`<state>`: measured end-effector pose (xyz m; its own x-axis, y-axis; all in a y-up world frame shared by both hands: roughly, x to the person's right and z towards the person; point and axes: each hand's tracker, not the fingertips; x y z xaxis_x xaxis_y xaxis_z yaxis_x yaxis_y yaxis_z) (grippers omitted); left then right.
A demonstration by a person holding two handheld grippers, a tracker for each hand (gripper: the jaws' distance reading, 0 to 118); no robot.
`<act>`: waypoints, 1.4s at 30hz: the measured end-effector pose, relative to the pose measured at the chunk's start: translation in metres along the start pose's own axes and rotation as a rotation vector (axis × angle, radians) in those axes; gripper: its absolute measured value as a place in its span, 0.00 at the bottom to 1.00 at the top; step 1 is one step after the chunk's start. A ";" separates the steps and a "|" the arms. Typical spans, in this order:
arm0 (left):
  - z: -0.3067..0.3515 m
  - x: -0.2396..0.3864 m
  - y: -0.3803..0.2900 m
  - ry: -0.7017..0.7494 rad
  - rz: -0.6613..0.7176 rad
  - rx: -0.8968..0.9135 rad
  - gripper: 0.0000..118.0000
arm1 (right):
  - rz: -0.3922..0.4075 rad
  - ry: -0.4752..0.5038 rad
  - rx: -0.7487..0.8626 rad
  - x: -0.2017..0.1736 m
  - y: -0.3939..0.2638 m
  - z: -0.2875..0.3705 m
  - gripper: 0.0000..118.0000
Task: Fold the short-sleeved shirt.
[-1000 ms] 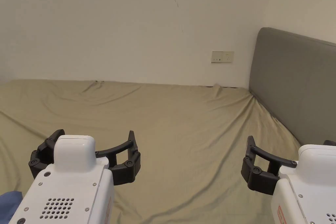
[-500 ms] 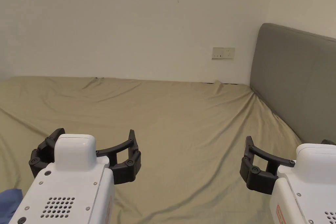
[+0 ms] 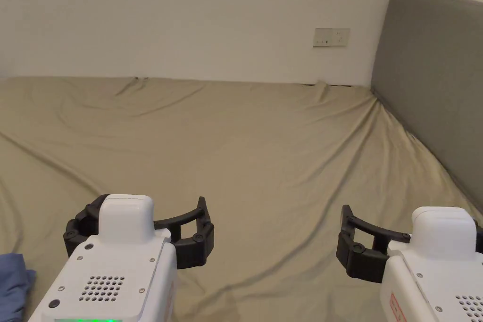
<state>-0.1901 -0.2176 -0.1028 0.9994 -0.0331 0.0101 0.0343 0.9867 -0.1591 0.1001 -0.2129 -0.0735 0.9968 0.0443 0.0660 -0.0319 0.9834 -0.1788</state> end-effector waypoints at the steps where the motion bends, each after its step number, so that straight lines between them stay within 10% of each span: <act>1: -0.012 0.002 -0.006 -0.001 0.004 -0.067 1.00 | -0.001 0.000 -0.068 0.000 -0.005 -0.013 1.00; 8: -0.107 0.017 -0.072 -0.073 0.042 -0.429 1.00 | -0.024 -0.098 -0.447 -0.003 -0.074 -0.108 1.00; 16: -0.177 0.031 -0.142 -0.096 0.114 -0.603 1.00 | -0.203 0.074 -0.605 0.015 -0.139 -0.172 1.00; 42: -0.206 0.043 -0.197 -0.063 0.146 -0.741 1.00 | -0.088 -0.010 -0.661 -0.009 -0.185 -0.217 1.00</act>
<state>-0.1533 -0.4461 -0.2746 0.9926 0.1208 -0.0088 -0.0818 0.6144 -0.7848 0.1132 -0.4337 -0.2542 0.9928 -0.0262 0.1165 0.1040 0.6686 -0.7363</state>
